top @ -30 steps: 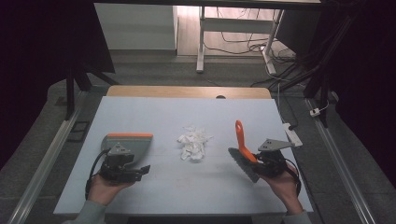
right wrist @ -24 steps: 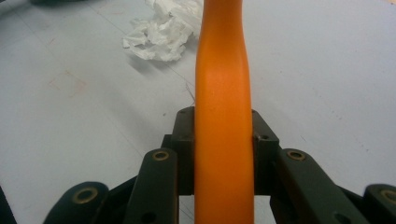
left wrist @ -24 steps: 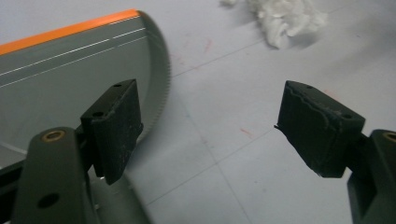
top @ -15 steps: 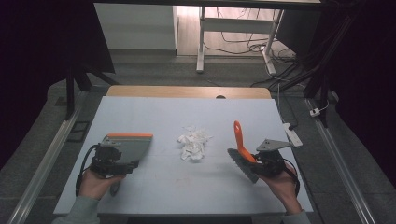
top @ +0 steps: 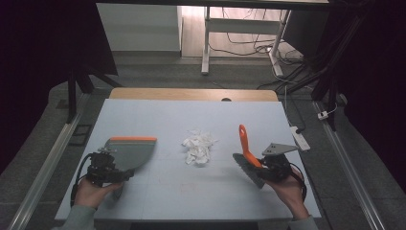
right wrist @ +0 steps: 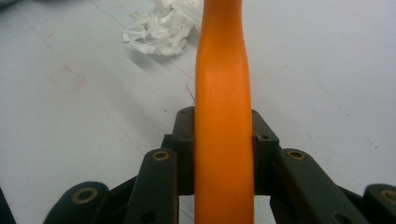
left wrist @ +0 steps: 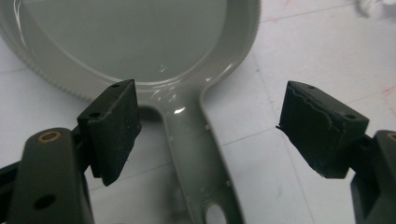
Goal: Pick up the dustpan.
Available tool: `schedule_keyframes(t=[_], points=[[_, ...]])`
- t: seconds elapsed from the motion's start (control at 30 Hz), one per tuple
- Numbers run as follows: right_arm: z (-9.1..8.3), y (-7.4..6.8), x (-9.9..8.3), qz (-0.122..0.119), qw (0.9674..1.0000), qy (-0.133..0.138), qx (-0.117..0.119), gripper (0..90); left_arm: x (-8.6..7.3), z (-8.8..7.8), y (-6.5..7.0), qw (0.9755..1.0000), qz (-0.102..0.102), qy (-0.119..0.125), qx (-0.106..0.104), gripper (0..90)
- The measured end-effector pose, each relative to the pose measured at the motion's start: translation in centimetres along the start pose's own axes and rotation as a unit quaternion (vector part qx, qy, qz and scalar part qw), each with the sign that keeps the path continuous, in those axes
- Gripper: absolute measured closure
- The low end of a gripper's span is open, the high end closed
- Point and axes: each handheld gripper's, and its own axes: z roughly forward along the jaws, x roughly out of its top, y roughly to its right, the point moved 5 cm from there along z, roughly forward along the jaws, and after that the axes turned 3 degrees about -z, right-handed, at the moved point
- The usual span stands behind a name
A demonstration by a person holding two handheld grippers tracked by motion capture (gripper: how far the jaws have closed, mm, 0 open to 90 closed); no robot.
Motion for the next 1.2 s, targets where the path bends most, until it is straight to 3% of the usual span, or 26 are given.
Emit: schedule_keyframes(t=[0.67,1.1,1.2], points=[[0.3,0.0,-0.2,-0.003,1.0000,-0.006,-0.005,70.3,-1.3,2.1,-0.9,0.9987,-0.036,-0.033,0.015,23.2],[0.4,0.1,-0.2,-0.005,0.9999,-0.010,-0.008,70.3,-0.7,3.6,-0.9,0.9971,-0.061,-0.041,0.019,42.0],[0.3,0.1,-0.2,-0.004,0.9999,-0.010,-0.009,70.3,-0.7,3.8,-1.0,0.9968,-0.067,-0.036,0.023,50.6]])
